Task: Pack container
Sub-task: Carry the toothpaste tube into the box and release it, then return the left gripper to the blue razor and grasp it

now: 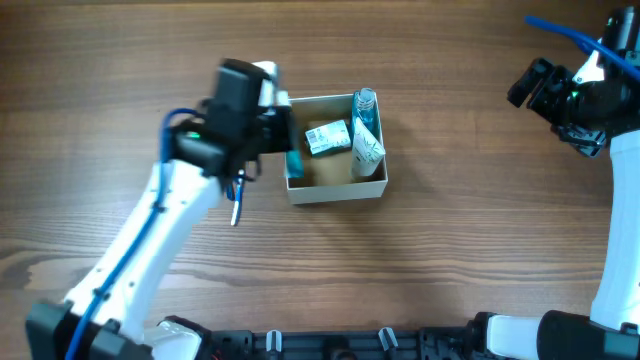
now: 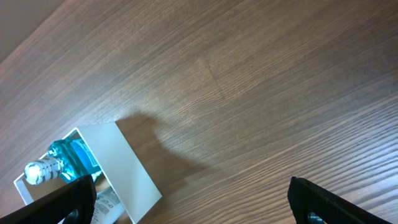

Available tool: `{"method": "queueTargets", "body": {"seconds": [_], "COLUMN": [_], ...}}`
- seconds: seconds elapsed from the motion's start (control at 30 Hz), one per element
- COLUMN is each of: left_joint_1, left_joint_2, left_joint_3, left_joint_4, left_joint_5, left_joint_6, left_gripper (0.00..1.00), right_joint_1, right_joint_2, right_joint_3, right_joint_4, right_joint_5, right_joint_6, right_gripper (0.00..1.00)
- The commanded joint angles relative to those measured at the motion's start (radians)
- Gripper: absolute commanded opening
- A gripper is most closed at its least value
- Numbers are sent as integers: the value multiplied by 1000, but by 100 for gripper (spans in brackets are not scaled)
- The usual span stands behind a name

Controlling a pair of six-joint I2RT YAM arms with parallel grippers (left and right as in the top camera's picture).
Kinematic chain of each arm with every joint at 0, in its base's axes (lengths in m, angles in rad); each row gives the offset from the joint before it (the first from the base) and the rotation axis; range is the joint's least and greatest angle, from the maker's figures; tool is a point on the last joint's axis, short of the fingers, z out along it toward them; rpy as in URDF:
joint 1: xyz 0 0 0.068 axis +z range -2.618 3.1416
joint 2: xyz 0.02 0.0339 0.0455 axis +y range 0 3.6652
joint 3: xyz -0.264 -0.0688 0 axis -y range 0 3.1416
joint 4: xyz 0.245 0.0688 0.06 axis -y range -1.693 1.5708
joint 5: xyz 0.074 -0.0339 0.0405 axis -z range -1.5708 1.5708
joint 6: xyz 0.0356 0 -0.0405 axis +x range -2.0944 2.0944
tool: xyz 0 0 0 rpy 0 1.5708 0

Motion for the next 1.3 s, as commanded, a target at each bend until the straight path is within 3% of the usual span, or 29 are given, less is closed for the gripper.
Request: {"method": "queueTargets", "body": {"seconds": [0.0, 0.2, 0.3, 0.53, 0.73, 0.83, 1.0, 1.27], "left_joint_1": [-73, -73, -61, 68, 241, 301, 323, 325], "left_joint_2": [146, 280, 195, -11, 74, 187, 345, 454], "left_joint_3": [4, 5, 6, 6, -54, -75, -76, -76], "left_joint_4": [91, 168, 112, -116, -174, -170, -143, -117], "left_joint_5": [-127, -123, -124, -245, -233, -140, -138, -138], "left_joint_6": [-42, -90, -90, -90, -90, -59, -60, -6], "left_gripper": [20, 19, 46, 65, 73, 72, 58, 49], "right_joint_1": [-2, -2, -2, -2, -2, -2, -2, -2], "right_joint_2": [1, 1, 1, 1, 1, 1, 1, 1], "right_joint_3": [3, 3, 3, 3, 3, 3, 3, 3], "right_joint_4": [2, 2, 2, 2, 2, 2, 2, 2], "right_joint_5": [-9, -9, -9, -9, -9, -9, -9, -9], "right_joint_6": [11, 11, 11, 11, 11, 11, 11, 11], "right_gripper": [100, 100, 100, 100, 100, 100, 100, 100]}}
